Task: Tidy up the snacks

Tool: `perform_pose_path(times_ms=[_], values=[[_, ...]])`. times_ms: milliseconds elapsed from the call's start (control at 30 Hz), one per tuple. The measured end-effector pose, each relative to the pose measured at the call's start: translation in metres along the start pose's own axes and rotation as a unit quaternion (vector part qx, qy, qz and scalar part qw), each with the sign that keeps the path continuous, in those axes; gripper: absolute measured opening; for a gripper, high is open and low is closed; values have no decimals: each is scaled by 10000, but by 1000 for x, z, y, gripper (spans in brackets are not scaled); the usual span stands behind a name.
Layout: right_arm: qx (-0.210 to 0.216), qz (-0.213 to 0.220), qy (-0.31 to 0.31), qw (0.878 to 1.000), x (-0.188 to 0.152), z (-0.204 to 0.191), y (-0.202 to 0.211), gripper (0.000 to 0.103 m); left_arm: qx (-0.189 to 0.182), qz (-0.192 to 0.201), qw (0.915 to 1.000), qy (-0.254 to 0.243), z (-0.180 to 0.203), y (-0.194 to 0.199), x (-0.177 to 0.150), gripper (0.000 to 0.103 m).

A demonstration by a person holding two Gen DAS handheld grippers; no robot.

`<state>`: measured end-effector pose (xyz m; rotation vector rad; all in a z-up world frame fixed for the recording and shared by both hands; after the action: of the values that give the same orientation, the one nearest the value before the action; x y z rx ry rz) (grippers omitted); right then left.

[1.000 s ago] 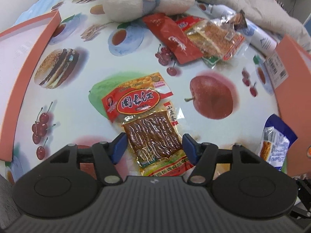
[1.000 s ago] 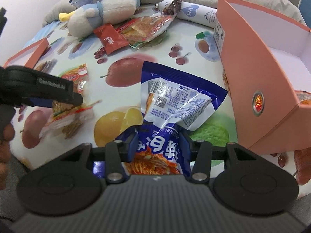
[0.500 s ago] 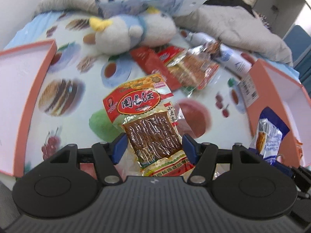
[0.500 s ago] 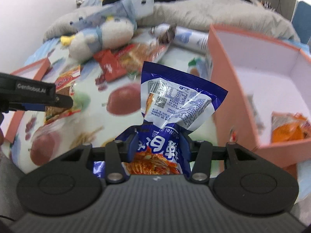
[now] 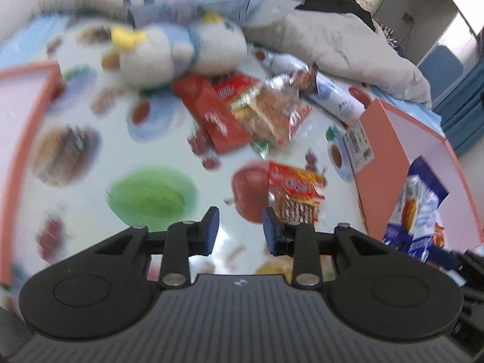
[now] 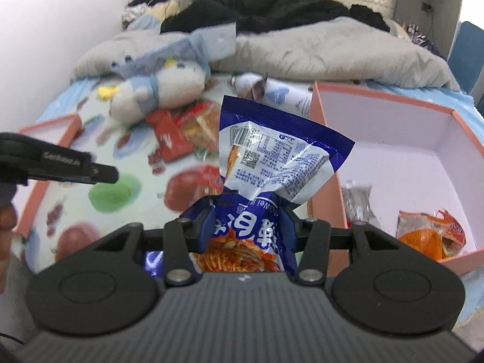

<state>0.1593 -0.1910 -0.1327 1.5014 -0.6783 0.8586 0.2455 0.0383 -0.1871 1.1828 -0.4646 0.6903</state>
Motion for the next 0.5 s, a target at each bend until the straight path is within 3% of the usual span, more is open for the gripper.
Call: perform_pose_path(times_ms=[67, 133, 333, 433, 500], values=[[-9, -165, 100, 9998, -14, -3, -5, 49, -142, -194, 9992, 305, -8, -18, -14, 47], [-41, -354, 128, 9993, -30, -5, -12, 49, -357, -368, 9970, 579, -14, -35, -25, 61], [-161, -556, 155, 9982, -57, -13, -32, 49, -697, -696, 9829, 1556, -28, -76, -40, 73], [-198, -530, 179, 9982, -58, -13, -40, 49, -647, -856, 9777, 1806, -26, -82, -35, 74], [-193, -537, 154, 9983, -56, -12, -45, 49, -613, -1114, 9681, 2160, -27, -85, -35, 74]])
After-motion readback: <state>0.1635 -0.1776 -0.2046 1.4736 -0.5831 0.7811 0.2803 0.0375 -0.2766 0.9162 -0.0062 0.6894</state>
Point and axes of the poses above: each gripper's, at about its wrist camera, not at the fingertips, and y roughly against the way its jaws point, z to its right, x to its top, the point moved 2 cm from there along -y, roughly the way its jaws point, and after that the axes turned 14 degrees about z, right-handed, at the moved point
